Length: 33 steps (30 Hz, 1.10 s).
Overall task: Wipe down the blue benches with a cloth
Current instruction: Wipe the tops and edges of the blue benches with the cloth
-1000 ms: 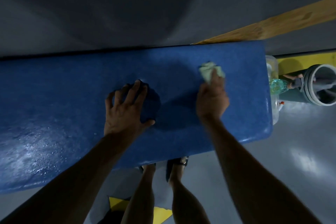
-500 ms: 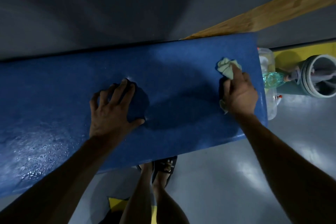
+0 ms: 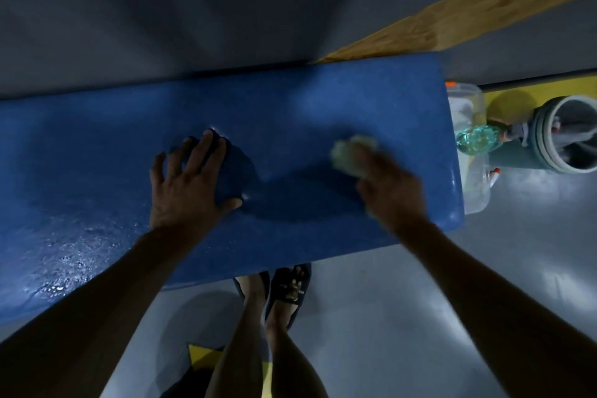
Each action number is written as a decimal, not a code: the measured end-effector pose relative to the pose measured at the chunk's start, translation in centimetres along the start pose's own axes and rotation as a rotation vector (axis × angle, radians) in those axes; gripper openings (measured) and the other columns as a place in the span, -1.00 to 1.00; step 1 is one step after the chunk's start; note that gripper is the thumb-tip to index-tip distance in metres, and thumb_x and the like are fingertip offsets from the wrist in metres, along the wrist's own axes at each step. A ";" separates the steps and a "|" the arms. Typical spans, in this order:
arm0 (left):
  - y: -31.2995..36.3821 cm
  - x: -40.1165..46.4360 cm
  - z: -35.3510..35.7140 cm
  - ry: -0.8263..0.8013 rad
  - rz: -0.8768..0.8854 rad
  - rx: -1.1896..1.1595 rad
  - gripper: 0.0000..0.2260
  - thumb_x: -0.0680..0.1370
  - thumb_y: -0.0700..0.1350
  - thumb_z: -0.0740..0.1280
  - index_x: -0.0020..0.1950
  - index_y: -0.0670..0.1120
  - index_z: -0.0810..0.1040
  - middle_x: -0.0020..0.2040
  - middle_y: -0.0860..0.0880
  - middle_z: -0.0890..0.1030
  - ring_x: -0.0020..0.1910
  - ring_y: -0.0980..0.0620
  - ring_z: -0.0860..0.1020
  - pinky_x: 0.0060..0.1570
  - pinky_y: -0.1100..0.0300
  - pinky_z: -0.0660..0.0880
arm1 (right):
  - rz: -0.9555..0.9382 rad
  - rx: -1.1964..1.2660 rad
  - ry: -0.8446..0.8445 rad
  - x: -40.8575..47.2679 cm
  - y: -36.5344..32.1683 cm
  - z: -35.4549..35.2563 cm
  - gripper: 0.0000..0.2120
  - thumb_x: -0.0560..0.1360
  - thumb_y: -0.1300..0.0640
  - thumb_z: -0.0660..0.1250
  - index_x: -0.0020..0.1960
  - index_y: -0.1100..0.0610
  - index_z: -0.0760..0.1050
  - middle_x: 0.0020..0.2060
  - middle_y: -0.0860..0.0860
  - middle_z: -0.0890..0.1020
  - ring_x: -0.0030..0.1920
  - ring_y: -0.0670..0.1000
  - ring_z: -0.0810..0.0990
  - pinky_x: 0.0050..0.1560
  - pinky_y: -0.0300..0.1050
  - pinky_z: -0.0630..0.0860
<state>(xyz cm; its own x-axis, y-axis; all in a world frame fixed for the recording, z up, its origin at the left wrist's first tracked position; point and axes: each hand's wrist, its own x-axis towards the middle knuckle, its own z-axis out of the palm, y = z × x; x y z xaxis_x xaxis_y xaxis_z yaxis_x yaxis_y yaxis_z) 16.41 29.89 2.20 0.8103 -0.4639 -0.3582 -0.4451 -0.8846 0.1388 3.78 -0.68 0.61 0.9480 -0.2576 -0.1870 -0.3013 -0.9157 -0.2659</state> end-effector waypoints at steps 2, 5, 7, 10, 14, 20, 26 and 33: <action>0.2 0.0 0.2 -0.006 -0.009 0.006 -0.07 0.35 0.25 0.47 0.59 0.01 0.10 0.61 0.01 0.07 0.53 -0.19 0.10 0.43 -0.29 0.06 | 0.275 -0.025 0.078 -0.1 3.7 -1.2 -0.42 0.48 0.10 0.33 0.49 -0.04 0.31 0.27 0.15 0.49 0.01 0.31 0.59 -0.07 0.14 0.53; 0.1 0.0 0.3 0.007 -0.002 0.006 -0.06 0.35 0.25 0.48 0.59 0.00 0.10 0.61 -0.01 0.08 0.53 -0.20 0.11 0.44 -0.30 0.04 | 0.540 -0.016 0.166 -0.1 2.7 -0.3 -0.39 0.50 0.07 0.29 0.52 -0.04 0.23 0.33 0.14 0.44 0.01 0.32 0.56 -0.06 0.13 0.49; 0.1 0.0 0.3 0.010 0.004 0.014 -0.06 0.34 0.23 0.49 0.58 -0.01 0.13 0.60 -0.02 0.11 0.52 -0.21 0.13 0.44 -0.31 0.02 | 0.580 0.066 0.198 -0.5 -1.1 1.1 -0.36 0.50 0.06 0.30 0.54 -0.03 0.20 0.44 0.08 0.39 0.12 0.29 0.57 0.02 0.12 0.50; 0.6 -0.3 -0.1 0.031 -0.014 0.003 -0.08 0.33 0.19 0.52 0.57 -0.01 0.17 0.59 -0.05 0.14 0.52 -0.19 0.14 0.46 -0.29 -0.01 | 0.285 0.168 0.142 -2.3 -7.8 3.3 -0.33 0.42 0.09 0.38 0.51 0.03 0.29 0.45 0.08 0.39 0.12 0.23 0.60 -0.02 0.08 0.57; 1.5 -2.9 -0.4 0.093 -0.027 -0.034 -0.20 0.38 0.13 0.50 0.54 0.04 0.23 0.54 -0.09 0.24 0.47 -0.23 0.23 0.44 -0.27 0.08 | -0.174 0.024 -0.095 -4.2 -10.1 3.4 -0.31 0.36 0.01 0.37 0.48 0.01 0.32 0.29 0.09 0.51 -0.08 0.20 0.65 -0.24 0.00 0.59; 1.1 -7.5 0.7 0.059 -0.022 -0.029 -0.40 0.48 0.04 0.44 0.50 0.06 0.35 0.50 -0.10 0.33 0.41 -0.26 0.32 0.36 -0.27 0.21 | -0.034 -0.069 -0.072 -4.2 0.7 -0.3 -0.35 0.38 0.07 0.35 0.47 -0.05 0.34 0.35 0.07 0.46 -0.04 0.25 0.63 -0.18 0.10 0.60; 0.5 -9.4 1.7 -0.025 -0.010 0.004 -0.43 0.49 0.00 0.43 0.48 0.10 0.37 0.54 -0.06 0.28 0.45 -0.26 0.29 0.38 -0.26 0.16 | 0.474 0.195 0.154 -6.2 -2.9 2.4 -0.36 0.45 0.13 0.32 0.51 0.03 0.28 0.42 0.12 0.41 0.21 0.25 0.54 0.08 0.14 0.52; 1.1 -9.0 1.4 -0.116 -0.040 0.024 -0.40 0.56 0.08 0.32 0.56 0.17 0.17 0.61 0.00 0.06 0.54 -0.20 0.11 0.45 -0.19 0.05 | -0.190 0.212 -0.157 -10.7 -10.9 4.5 -0.32 0.43 0.12 0.38 0.50 -0.01 0.27 0.47 0.04 0.35 0.15 0.13 0.61 -0.08 -0.03 0.64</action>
<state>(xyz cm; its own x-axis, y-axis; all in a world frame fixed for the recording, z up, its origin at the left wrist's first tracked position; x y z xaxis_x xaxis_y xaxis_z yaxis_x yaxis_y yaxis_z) 8.10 33.11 4.30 0.7786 -0.4180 -0.4680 -0.4232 -0.9005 0.1002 -3.49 13.46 1.28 0.9667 -0.0226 -0.2549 -0.1512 -0.8541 -0.4977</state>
